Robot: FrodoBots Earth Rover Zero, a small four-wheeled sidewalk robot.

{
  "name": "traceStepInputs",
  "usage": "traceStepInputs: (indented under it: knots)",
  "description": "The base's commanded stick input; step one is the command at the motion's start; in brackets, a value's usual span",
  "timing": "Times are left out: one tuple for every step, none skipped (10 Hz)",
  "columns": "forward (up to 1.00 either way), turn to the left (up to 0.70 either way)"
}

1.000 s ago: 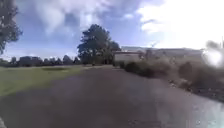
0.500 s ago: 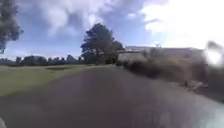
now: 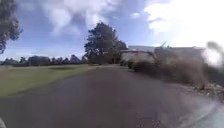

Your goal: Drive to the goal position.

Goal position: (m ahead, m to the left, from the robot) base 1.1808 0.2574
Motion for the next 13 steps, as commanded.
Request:
traceStepInputs:
  knots:
    - [1.00,-0.31]
    - [1.00,-0.40]
    - [1.00,-0.40]
    - [1.00,-0.32]
    - [1.00,-0.18]
    - [1.00,-0.05]
    - [1.00,0.00]
    - [1.00,0.00]
    - [1.00,0.00]
    - [1.00,0.00]
    - [1.00,0.00]
    - [1.00,0.00]
    - [1.00,0.00]
